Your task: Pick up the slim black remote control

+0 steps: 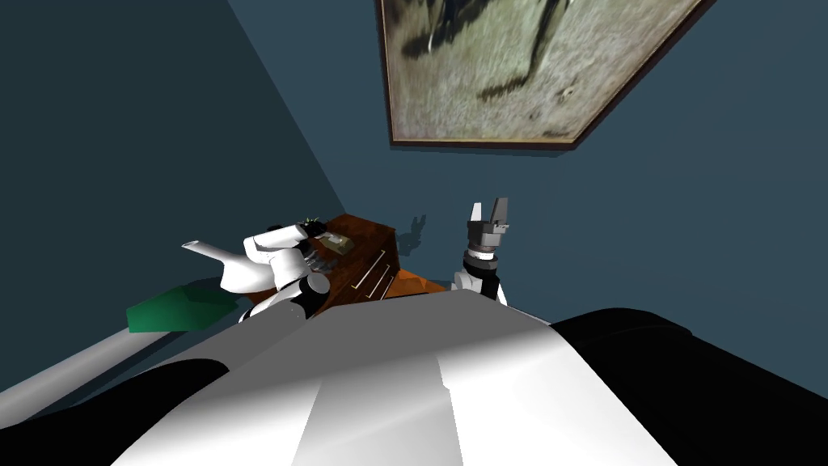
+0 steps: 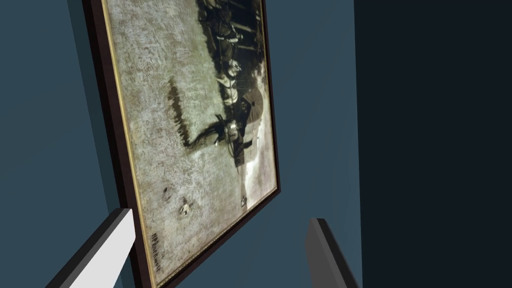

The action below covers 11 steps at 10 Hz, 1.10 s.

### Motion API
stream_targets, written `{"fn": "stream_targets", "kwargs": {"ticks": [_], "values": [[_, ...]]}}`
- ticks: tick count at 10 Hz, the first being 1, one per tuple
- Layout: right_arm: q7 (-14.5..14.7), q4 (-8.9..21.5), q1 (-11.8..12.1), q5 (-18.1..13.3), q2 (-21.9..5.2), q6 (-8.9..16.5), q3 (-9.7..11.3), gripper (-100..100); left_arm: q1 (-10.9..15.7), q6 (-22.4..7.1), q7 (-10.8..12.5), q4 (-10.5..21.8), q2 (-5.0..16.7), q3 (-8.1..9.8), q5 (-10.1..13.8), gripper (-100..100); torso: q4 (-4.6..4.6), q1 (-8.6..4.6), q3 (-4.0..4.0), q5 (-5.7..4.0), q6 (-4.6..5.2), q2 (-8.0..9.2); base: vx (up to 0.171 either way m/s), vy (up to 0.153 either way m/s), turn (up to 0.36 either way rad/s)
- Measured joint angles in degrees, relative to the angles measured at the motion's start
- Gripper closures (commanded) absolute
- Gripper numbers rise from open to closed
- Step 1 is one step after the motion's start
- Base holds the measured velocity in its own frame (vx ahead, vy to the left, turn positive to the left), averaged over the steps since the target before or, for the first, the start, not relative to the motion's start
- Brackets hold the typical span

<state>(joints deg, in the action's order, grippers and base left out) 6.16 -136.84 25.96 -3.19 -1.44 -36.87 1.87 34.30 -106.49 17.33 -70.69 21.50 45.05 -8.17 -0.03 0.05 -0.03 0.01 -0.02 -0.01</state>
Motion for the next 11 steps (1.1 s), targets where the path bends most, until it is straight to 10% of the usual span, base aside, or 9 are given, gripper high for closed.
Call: {"fn": "stream_targets", "kwargs": {"ticks": [1, 2, 6, 7, 8, 10, 11], "values": [[0.0, 0.0, 0.0, 0.0, 0.0, 0.0, 0.0, 0, -0.2, 1.0, 0.1, 0.7, -0.2, -0.11, 0.1, -100, 0.0, 0.0, 0.0, 0.0, 0.01, 0.0, 0.005, -0.001, 0.004], [0.0, 0.0, 0.0, 0.0, 0.0, 0.0, 0.0, 0, -0.2, 1.2, 0.1, 0.7, -0.2, -0.12, 0.1, 100, 0.01, -0.01, 0.01, -0.01, 0.01, 0.02, 0.0, 0.0, 0.0], [0.0, 0.0, 0.0, 0.0, 0.0, 0.0, 0.0, 0, -0.2, 1.1, 0.2, 0.7, -0.2, -0.08, 0.1, 100, 0.0, 0.05, 0.0, 0.01, 0.04, 0.01, 0.0, 0.0, 0.0], [0.0, 0.0, 0.0, 0.0, 0.0, 0.0, 0.0, 0, -0.2, 1.1, 0.2, 0.7, -0.2, -0.08, 0.1, 0, 0.0, 0.05, 0.01, 0.0, 0.05, 0.01, 0.0, 0.0, 0.0], [0.0, 0.0, 0.0, 0.0, 0.0, 0.0, 0.0, 0, -0.2, 1.1, 0.2, 0.7, -0.2, -0.08, 0.1, 100, 0.0, 0.04, 0.01, 0.0, 0.05, 0.01, -0.014, -0.001, -0.05], [0.0, 0.0, 0.0, 0.0, 0.0, 0.0, 0.0, 0, 0.7, -0.9, 0.0, -0.4, 0.4, 0.09, -0.3, 100, 0.05, 0.01, 0.06, -0.05, 0.07, 0.09, -0.013, 0.005, -0.032], [0.0, 0.0, 0.0, 0.0, 0.0, 0.0, 0.0, 0, 0.7, -1.2, 0.0, -0.5, 0.5, 0.1, -0.3, 0, 0.02, 0.02, 0.04, -0.01, 0.06, 0.07, 0.0, 0.0, 0.0]]}}
